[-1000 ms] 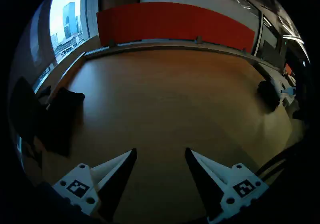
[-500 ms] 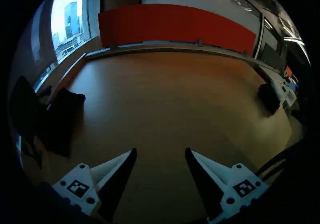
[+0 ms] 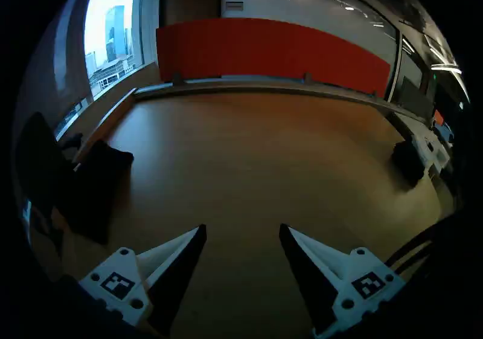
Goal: Fold towel
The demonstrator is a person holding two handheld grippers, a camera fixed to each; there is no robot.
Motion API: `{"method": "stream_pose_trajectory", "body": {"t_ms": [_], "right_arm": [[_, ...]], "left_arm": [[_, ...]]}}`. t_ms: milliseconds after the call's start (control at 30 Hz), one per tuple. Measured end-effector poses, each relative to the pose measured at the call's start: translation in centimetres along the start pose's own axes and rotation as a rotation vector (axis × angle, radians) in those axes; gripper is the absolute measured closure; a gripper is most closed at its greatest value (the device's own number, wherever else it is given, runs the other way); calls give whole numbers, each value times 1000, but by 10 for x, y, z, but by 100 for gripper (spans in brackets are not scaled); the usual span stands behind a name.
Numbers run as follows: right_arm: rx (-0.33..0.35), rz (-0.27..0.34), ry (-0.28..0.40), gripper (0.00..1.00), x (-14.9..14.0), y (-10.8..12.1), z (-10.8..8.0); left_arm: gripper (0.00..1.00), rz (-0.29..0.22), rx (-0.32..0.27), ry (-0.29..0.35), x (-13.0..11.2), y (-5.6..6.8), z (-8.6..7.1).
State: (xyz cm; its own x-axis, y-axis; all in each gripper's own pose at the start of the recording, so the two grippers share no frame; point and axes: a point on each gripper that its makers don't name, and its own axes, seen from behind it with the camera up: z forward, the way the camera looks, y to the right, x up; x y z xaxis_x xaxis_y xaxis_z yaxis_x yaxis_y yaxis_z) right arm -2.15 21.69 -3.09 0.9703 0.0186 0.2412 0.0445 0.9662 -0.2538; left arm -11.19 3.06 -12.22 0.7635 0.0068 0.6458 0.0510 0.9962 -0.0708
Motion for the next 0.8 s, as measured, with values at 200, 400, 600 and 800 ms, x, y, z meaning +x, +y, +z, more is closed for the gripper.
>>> {"method": "stream_pose_trajectory", "body": {"t_ms": [200, 400, 600, 800], "right_arm": [[33, -9, 70, 8, 26, -21, -5], [60, -19, 100, 8, 43, -37, -8], [90, -23, 122, 8, 57, -54, -11], [125, -10, 154, 7, 76, -77, -16]], "left_arm": [[11, -26, 17, 102, 30, -6, 1], [11, -59, 26, 219, 63, -13, -1], [11, -94, 30, 336, 99, -20, -5], [11, -106, 43, 432, 135, -28, -9]]}}
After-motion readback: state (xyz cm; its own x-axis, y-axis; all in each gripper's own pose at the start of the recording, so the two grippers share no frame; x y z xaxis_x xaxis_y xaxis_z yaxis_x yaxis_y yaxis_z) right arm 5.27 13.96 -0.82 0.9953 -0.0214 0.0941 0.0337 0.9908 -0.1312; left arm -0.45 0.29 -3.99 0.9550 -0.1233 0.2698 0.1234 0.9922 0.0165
